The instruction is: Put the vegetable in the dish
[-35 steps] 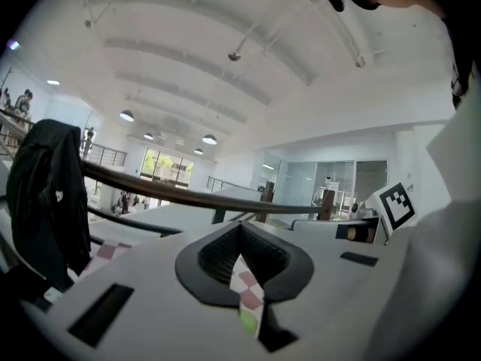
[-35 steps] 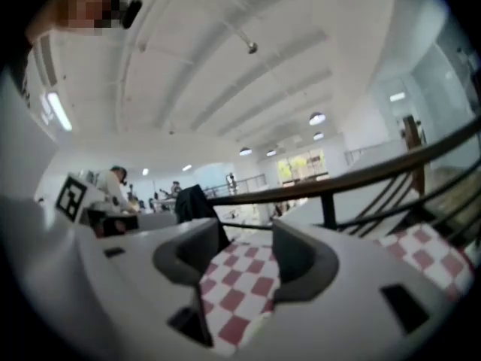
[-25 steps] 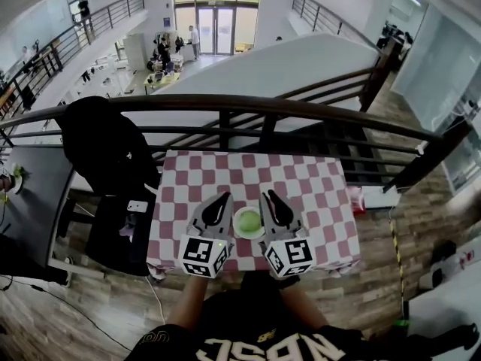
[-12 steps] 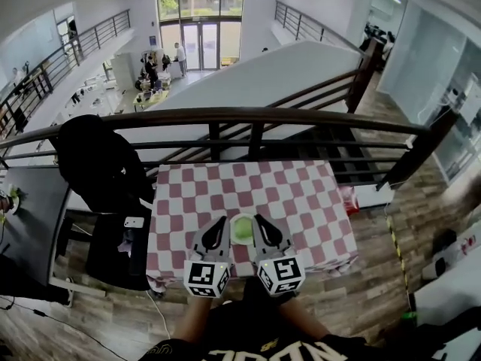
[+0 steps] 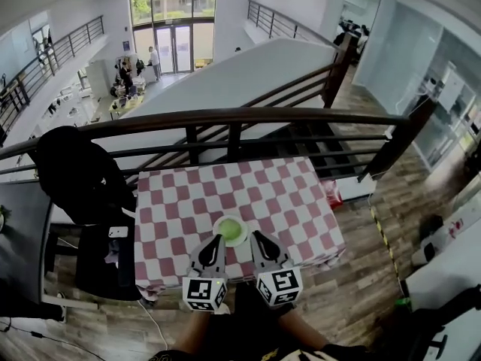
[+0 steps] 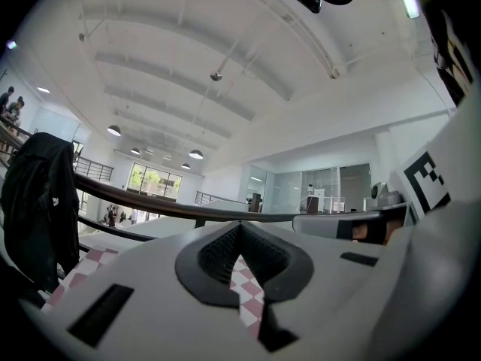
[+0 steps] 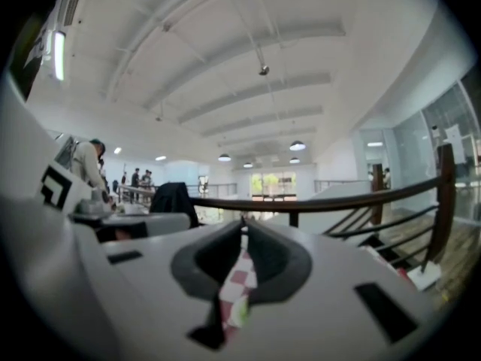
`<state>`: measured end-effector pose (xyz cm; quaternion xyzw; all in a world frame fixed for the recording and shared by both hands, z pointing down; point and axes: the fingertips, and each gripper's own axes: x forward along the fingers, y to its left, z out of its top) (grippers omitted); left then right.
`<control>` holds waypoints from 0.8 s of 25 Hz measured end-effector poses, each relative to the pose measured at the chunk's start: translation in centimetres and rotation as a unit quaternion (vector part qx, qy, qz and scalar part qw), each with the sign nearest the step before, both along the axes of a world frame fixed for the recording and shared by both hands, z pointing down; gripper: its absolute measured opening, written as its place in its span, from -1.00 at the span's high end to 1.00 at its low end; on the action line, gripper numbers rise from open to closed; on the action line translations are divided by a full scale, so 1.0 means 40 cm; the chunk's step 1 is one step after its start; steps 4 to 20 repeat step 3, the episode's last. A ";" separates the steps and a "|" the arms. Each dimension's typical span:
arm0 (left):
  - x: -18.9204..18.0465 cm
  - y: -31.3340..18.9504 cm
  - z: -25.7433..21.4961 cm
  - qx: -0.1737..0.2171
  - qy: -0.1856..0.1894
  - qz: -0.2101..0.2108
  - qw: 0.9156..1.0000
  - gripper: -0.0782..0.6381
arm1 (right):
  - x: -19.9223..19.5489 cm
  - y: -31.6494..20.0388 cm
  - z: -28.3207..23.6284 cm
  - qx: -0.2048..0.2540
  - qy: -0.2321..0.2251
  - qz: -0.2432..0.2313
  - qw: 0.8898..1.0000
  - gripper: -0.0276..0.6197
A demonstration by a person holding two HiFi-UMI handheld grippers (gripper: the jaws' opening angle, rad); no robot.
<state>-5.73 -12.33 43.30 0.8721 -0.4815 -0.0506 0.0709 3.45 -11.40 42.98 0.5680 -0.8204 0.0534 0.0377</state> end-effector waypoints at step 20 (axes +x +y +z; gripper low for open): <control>-0.004 0.006 0.035 -0.016 -0.004 0.005 1.000 0.73 | -0.006 0.018 0.037 -0.018 0.000 0.003 1.000 0.82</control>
